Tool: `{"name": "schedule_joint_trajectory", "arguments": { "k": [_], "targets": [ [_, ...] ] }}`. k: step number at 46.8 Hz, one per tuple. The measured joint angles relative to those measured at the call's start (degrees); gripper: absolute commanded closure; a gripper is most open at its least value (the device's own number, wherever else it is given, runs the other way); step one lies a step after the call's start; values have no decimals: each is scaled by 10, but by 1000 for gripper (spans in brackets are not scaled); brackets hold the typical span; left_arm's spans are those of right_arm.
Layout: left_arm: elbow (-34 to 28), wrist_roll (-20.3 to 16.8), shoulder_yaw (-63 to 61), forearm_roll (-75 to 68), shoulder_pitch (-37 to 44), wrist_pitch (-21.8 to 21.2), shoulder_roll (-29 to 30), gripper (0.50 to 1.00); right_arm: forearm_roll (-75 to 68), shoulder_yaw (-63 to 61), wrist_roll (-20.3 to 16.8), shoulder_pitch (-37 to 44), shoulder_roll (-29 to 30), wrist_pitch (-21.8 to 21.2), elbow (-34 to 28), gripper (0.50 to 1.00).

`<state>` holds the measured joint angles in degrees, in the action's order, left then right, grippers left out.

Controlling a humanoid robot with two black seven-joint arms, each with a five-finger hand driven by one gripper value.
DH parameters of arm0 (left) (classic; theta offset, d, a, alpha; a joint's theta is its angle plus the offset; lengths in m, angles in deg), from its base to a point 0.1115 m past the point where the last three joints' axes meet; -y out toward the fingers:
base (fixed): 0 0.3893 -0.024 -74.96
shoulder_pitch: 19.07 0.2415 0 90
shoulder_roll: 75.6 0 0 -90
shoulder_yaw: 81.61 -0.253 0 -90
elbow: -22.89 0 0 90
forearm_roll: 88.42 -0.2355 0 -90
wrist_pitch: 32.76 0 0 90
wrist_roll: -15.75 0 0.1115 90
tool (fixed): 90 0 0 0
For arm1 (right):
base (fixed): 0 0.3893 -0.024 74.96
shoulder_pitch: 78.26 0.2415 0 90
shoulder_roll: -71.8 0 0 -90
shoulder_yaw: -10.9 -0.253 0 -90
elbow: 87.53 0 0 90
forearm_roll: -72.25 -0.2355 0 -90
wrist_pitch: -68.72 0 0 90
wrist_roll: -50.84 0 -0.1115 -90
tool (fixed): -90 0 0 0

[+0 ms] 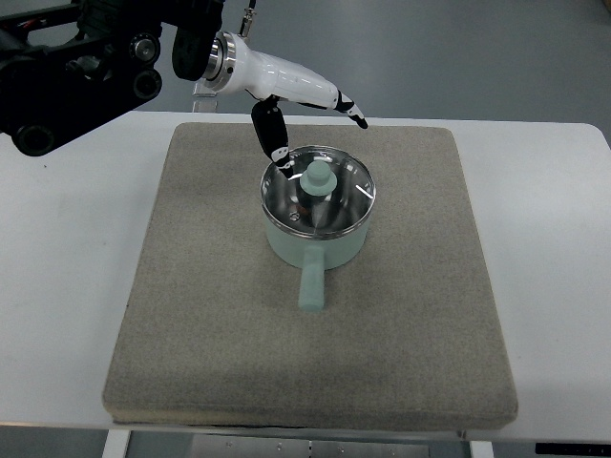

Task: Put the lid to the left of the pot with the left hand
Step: 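Swing the left hand over the pot toward the lid knob, then close the left hand fingers around the green lid knob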

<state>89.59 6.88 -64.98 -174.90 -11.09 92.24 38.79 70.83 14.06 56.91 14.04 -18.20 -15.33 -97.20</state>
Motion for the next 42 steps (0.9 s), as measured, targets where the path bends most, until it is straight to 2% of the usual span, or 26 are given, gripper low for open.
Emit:
{"name": "schedule_joint_trajectory", "arguments": {
  "k": [17, 25, 29, 39, 42],
  "targets": [
    [-9, 0, 1, -63, 30, -31, -28, 521, 0, 0, 0, 0, 0, 0, 0, 579],
    [-15, 1, 0, -86, 48, -68, -41, 529, 0, 0, 0, 0, 0, 0, 0, 579],
    [-15, 1, 0, -93, 51, -71, -43, 557, 0, 0, 0, 0, 0, 0, 0, 579],
    [-15, 0, -1, -94, 51, -68, -42, 561, 0, 0, 0, 0, 0, 0, 0, 579],
    [-15, 0, -1, -95, 51, -66, -42, 583, 0, 0, 0, 0, 0, 0, 0, 579]
  ]
}}
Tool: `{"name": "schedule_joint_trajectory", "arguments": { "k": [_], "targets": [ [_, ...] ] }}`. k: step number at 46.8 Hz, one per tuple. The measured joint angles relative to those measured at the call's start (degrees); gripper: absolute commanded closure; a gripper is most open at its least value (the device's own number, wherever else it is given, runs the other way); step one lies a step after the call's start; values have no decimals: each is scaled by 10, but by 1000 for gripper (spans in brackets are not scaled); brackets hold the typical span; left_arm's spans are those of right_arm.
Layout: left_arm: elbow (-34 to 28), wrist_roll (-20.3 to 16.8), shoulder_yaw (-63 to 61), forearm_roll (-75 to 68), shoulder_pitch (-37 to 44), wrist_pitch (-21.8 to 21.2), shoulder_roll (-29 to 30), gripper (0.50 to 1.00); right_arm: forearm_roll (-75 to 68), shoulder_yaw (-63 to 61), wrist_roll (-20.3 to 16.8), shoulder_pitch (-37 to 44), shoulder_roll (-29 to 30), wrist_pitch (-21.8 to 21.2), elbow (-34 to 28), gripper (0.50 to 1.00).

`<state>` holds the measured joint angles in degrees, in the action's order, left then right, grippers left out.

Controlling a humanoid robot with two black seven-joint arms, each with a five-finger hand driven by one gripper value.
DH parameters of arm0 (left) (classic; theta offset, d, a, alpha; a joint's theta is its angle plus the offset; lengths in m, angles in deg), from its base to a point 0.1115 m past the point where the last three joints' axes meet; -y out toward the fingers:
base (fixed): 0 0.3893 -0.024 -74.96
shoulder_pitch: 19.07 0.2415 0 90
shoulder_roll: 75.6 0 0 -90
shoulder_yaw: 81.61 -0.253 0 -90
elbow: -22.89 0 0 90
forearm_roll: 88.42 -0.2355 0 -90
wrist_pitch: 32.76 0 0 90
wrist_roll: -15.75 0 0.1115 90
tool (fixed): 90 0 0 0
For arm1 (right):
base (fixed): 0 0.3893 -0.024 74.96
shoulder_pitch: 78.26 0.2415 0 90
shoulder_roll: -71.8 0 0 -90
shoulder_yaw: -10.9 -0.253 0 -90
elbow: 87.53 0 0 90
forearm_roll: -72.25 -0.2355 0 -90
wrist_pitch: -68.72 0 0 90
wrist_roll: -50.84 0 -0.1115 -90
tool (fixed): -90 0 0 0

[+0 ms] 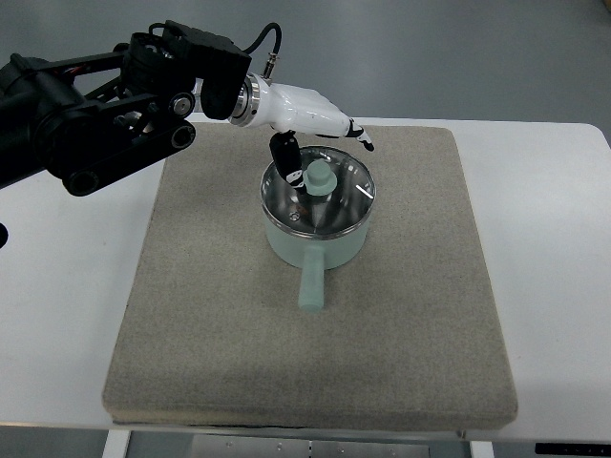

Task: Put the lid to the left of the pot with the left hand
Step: 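Close the left hand fingers around the green lid knob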

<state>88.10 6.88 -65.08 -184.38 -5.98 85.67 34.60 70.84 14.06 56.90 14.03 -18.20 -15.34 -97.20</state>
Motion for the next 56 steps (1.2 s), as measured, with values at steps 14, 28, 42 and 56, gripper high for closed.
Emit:
{"name": "schedule_joint_trajectory", "arguments": {
  "k": [14, 28, 42, 56],
  "targets": [
    [1, -1, 0, -3, -5, 19, 1, 662, 0, 0, 0, 0, 0, 0, 0, 579],
    [1, -1, 0, -3, -5, 20, 4, 686, 0, 0, 0, 0, 0, 0, 0, 579],
    [2, -1, 0, -4, -1, 20, 4, 724, 0, 0, 0, 0, 0, 0, 0, 579],
    [3, -1, 0, -14, -1, 20, 6, 789, 0, 0, 0, 0, 0, 0, 0, 579]
  ]
}}
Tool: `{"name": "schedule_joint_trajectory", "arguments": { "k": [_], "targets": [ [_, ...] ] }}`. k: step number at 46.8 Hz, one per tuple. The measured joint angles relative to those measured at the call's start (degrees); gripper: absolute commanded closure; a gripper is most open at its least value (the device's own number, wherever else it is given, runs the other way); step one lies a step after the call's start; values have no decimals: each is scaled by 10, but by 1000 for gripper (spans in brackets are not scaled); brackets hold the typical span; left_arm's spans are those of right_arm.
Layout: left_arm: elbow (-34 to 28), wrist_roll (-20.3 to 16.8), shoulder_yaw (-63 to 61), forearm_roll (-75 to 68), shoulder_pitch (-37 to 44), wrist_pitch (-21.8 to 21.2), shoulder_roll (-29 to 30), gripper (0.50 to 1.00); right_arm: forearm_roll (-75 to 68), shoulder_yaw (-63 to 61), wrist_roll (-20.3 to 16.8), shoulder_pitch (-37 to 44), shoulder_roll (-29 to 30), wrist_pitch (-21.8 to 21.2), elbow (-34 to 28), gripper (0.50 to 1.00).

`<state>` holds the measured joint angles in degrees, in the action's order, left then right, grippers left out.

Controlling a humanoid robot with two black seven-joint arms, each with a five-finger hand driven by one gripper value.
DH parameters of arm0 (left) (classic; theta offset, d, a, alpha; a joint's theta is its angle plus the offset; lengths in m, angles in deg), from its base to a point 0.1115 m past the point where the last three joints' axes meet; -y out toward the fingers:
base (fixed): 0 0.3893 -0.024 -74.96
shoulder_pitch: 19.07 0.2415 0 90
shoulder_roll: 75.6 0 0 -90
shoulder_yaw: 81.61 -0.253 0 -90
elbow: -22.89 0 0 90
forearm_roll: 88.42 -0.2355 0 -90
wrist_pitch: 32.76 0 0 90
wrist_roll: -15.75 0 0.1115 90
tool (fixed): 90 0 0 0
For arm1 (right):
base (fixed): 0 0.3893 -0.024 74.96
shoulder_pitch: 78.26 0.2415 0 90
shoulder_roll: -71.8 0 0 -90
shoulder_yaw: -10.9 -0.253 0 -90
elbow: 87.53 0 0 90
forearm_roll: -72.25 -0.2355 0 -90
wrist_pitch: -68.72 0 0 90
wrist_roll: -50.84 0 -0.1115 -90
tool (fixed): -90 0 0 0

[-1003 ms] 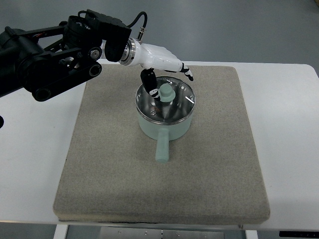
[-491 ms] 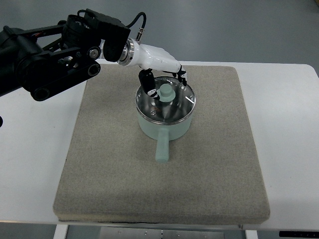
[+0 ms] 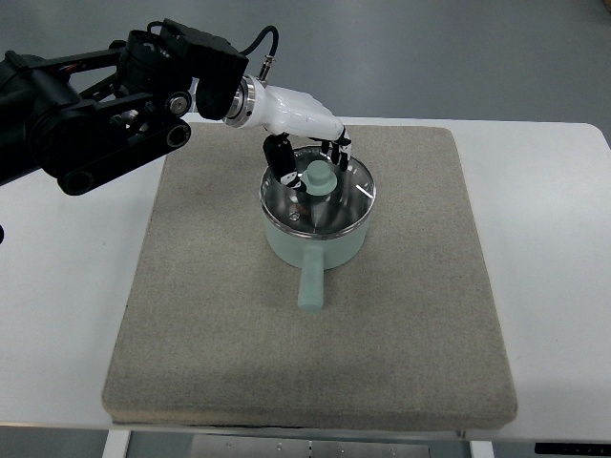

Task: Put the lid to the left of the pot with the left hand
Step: 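Close the left hand fingers around the green lid knob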

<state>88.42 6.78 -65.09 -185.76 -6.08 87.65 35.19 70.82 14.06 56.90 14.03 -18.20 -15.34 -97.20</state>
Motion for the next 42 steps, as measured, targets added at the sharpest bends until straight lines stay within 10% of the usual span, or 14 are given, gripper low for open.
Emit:
{"name": "schedule_joint_trajectory", "arguments": {
  "k": [42],
  "targets": [
    [6, 0, 1, 0, -2, -1, 4, 904, 0, 0, 0, 0, 0, 0, 0, 579]
  ]
}}
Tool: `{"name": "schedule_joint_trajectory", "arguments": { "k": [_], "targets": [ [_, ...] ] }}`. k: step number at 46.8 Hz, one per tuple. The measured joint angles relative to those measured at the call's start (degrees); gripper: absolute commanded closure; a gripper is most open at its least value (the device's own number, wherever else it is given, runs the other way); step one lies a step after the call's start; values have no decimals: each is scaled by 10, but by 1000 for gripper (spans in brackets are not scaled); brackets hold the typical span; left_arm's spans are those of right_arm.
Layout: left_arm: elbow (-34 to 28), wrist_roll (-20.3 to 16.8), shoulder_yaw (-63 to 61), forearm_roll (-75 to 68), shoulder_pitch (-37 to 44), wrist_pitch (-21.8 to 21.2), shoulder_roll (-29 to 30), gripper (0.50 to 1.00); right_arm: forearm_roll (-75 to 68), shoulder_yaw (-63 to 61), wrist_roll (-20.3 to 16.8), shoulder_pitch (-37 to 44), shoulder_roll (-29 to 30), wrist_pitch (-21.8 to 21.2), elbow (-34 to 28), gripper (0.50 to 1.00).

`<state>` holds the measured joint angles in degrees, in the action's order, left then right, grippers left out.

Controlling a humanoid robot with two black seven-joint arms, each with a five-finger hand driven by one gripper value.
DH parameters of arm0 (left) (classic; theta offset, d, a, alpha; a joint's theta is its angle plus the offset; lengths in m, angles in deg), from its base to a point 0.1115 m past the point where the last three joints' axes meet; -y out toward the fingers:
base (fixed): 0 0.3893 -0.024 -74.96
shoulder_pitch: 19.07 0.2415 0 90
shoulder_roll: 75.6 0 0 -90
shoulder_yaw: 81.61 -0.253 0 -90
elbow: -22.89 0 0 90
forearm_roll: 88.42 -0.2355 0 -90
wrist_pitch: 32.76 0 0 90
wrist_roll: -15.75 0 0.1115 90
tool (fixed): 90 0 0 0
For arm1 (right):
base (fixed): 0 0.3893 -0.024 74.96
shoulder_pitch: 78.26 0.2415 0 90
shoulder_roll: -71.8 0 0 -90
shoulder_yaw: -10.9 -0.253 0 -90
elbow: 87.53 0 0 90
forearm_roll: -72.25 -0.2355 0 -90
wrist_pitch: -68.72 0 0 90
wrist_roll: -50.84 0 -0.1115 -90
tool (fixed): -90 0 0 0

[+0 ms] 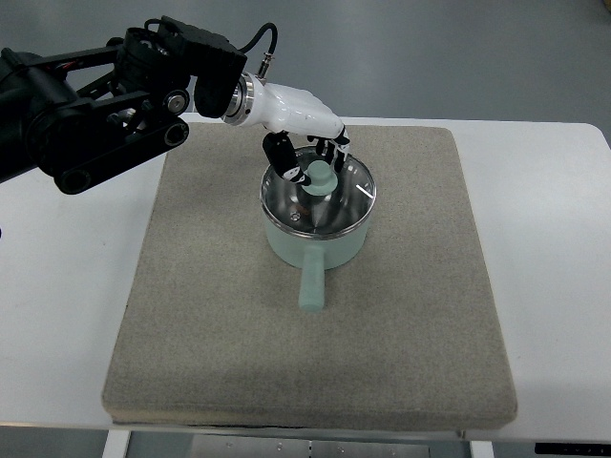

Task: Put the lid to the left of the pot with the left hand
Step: 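Close the left hand fingers around the green lid knob, then lift the glass lid off the pot with the left hand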

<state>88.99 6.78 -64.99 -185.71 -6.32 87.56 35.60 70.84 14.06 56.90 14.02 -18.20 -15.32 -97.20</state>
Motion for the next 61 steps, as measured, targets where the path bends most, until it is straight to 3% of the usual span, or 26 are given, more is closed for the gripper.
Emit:
{"name": "schedule_joint_trajectory", "arguments": {
  "k": [10, 61],
  "targets": [
    [0, 0, 0, 0, 0, 0, 0, 1000, 0, 0, 0, 0, 0, 0, 0, 579],
    [2, 1, 10, -12, -36, -5, 18, 1000, 0, 0, 0, 0, 0, 0, 0, 579]
  ]
}}
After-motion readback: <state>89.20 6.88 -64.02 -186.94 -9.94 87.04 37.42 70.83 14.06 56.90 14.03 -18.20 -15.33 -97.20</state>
